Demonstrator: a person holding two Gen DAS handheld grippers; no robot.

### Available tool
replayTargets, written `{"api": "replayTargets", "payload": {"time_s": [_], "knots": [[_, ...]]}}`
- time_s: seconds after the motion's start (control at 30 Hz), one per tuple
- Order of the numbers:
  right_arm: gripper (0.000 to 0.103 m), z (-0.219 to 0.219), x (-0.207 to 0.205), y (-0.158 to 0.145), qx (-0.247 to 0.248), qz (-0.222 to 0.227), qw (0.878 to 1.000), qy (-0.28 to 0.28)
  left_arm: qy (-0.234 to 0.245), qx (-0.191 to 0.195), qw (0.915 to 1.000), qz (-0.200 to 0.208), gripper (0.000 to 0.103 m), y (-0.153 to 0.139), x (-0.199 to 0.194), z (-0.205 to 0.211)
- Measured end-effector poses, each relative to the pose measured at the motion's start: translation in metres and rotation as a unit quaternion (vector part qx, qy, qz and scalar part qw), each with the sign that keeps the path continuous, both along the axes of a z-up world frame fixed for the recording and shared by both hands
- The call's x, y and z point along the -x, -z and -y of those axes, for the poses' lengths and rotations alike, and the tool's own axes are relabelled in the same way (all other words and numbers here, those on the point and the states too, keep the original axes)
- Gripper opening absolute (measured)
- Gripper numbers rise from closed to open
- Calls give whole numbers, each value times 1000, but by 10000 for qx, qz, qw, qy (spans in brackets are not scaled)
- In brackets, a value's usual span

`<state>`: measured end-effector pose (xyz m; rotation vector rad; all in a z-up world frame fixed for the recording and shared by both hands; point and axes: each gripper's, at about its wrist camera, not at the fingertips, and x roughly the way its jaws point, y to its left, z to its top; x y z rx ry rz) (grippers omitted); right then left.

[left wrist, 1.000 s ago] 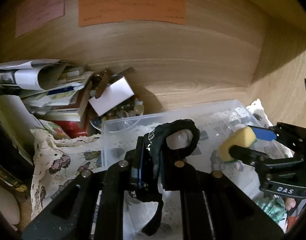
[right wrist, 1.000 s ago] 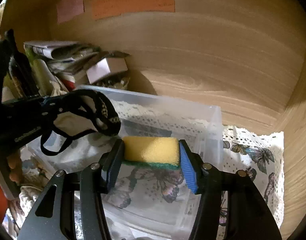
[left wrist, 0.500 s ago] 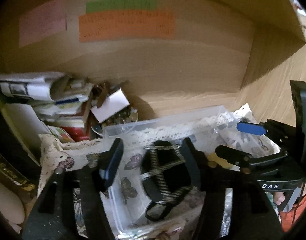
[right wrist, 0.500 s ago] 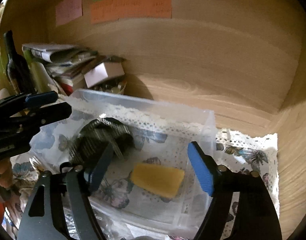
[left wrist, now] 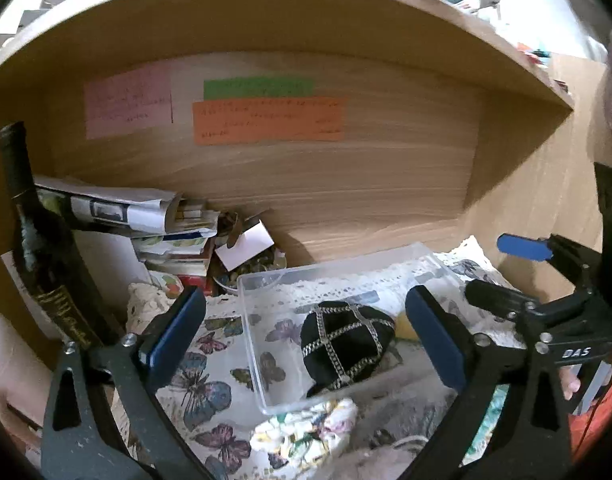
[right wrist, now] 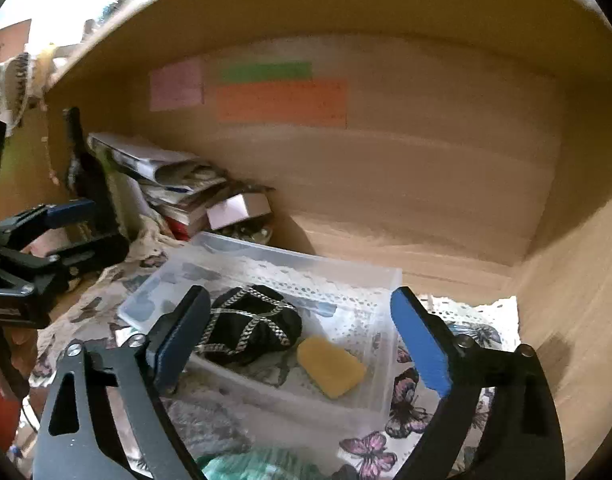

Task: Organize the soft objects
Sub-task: 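Grasp the white drawstring bag with the left tool while the right tool grasps the green knitted cloth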

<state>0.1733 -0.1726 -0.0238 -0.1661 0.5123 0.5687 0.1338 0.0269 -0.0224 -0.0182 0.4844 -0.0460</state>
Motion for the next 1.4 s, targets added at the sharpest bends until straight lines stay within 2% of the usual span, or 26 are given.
{"api": "replayTargets", "payload": {"time_s": [0.1,0.23,0.43,0.73,1.0,1.03,1.1,1.13,1.2,1.27,1.33,1.4], "knots": [[97,6,18,0,-51,69,9999,-59,48,59,10000,-54,103,5,12,0],[97,12,33,8,-189,-109,9997,-138,54,107,9996,-273,103,22,22,1],[97,22,53,32,-163,-367,9992,-67,36,-19,9979,-641,103,51,35,6],[97,29,67,69,-207,-955,9952,-28,219,157,9932,-1133,103,91,52,14],[96,31,70,85,-119,-1040,9945,59,262,344,9903,-1322,103,110,57,17],[94,31,69,85,-135,-1029,9946,82,252,371,9904,-1304,103,111,57,17],[79,32,67,85,-120,-1011,9947,131,216,382,9913,-1238,102,111,57,17],[75,33,66,85,-113,-998,9948,152,210,385,9920,-1188,99,110,58,18],[60,34,64,85,-131,-1008,9947,161,324,393,9918,-1169,81,109,59,19],[48,34,62,86,-125,-1069,9941,108,512,351,9911,-1174,73,108,60,23],[43,35,62,87,-139,-1062,9942,76,543,216,9919,-1129,68,109,63,27],[33,36,63,86,-167,-1026,9946,80,524,114,9927,-1077,56,108,66,29]]}}
